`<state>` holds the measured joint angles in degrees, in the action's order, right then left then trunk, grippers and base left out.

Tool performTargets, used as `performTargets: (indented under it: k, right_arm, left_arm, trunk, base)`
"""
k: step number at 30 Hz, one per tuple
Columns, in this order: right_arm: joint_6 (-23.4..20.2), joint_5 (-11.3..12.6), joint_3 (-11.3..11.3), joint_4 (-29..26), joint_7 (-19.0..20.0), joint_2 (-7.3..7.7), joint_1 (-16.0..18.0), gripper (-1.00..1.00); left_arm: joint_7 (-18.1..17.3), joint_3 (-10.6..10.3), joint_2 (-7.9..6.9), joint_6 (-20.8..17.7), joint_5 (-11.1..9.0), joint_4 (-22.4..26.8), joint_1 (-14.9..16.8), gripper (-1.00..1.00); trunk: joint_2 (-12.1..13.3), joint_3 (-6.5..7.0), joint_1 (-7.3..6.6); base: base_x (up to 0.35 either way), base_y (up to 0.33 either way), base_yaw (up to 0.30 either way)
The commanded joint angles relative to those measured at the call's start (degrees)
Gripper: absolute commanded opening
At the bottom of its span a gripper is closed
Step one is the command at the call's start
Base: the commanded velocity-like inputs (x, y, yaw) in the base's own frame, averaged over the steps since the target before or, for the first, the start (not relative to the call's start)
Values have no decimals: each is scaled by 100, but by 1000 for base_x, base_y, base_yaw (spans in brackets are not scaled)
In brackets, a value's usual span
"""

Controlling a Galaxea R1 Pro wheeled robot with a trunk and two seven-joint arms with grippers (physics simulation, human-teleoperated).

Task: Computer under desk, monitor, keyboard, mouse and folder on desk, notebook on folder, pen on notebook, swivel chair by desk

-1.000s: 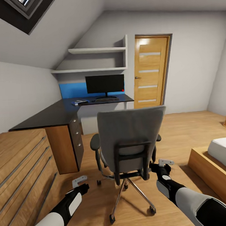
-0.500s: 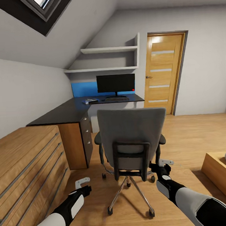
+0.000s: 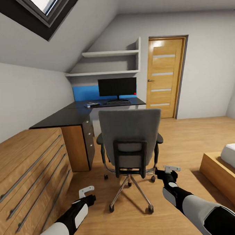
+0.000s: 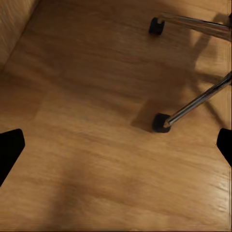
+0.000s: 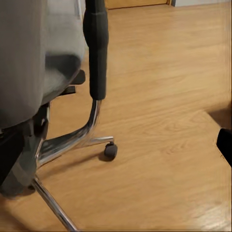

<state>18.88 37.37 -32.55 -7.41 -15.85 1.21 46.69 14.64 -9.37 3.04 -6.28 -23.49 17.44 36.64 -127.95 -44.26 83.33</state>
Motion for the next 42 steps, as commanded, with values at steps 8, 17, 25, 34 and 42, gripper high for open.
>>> performTargets:
  k: [8,17,25,34,42]
  right_arm:
    - [13,42,-45,-6,-24,2,-1,100]
    - [31,44,-51,-1,-14,-154,-9,100]
    - [41,-130,-50,14,126,-406,-49,100]
    - [451,-203,-51,20,512,-550,-172,100]
    - [511,-213,-43,19,514,-551,-187,100]
  left_arm:
    - [48,-52,17,-20,-35,-13,1,100]
    - [50,-81,21,8,-33,-51,1,100]
    - [53,-183,21,350,101,-227,1,100]
    - [72,-500,236,863,182,-529,1,100]
    - [50,-551,262,886,184,-543,1,100]
  trunk:
    - [-3,35,-2]
    - [-3,62,-2]
    - [-3,65,-2]
    - [-3,66,-2]
    - [-3,66,-2]
  base:
    - [-35,-7,-231]
    - [-4,-1,-171]
    - [0,0,-23]
    - [0,0,-2]
    - [0,0,0]
